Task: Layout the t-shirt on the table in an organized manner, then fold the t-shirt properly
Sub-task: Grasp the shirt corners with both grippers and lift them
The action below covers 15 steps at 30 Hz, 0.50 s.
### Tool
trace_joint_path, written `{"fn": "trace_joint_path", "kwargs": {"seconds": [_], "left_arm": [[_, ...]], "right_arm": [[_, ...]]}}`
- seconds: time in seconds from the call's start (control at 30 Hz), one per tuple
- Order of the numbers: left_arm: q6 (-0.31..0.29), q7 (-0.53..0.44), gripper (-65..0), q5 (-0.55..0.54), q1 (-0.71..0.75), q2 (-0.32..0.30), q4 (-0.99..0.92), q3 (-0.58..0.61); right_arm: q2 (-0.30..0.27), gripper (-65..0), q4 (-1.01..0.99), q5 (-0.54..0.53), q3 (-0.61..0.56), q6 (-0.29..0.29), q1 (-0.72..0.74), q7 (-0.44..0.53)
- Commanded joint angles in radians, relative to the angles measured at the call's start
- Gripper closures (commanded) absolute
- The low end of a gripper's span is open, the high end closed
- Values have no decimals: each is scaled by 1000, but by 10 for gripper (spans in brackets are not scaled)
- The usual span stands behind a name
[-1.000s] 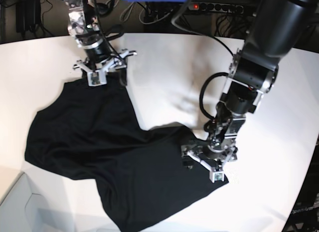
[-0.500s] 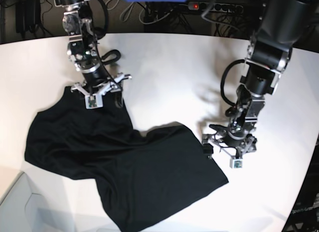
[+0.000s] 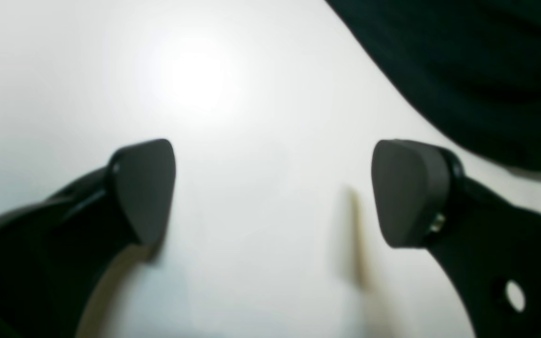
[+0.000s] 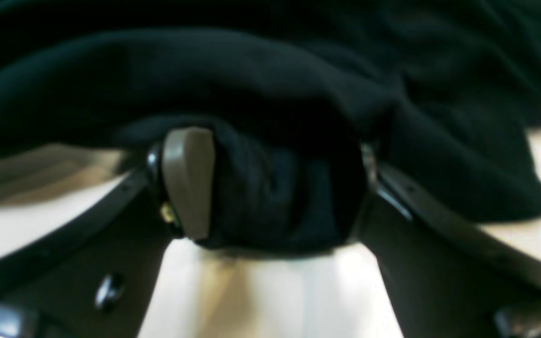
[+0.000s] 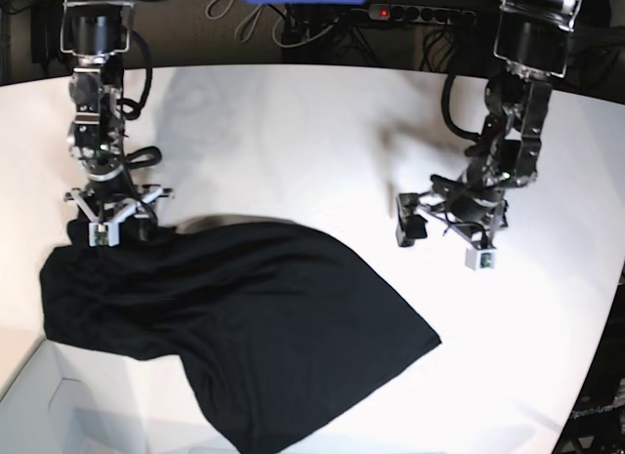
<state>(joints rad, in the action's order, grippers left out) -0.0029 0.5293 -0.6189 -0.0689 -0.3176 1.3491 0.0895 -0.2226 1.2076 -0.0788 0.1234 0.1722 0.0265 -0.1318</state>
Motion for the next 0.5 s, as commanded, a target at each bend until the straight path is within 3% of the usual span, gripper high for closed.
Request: {"fn": "trace_joint_path", "kwargs": {"seconds": [0.0, 0.2, 0.3, 0.47], "left_arm": [[1, -31, -650, -3, -68, -4, 20, -18], [5, -85, -650, 40, -342, 108, -165, -15], [2, -120, -650, 166, -487, 202, -391, -15], [-1, -281, -650, 414, -701, 337, -840, -17]], "right_arm": [[1, -384, 74, -11, 28, -4, -1, 42], [116, -384, 375, -6, 48, -4, -176, 42], [174, -384, 473, -6, 14, -4, -271, 42], [193, -384, 564, -6, -63, -4, -400, 42]]}}
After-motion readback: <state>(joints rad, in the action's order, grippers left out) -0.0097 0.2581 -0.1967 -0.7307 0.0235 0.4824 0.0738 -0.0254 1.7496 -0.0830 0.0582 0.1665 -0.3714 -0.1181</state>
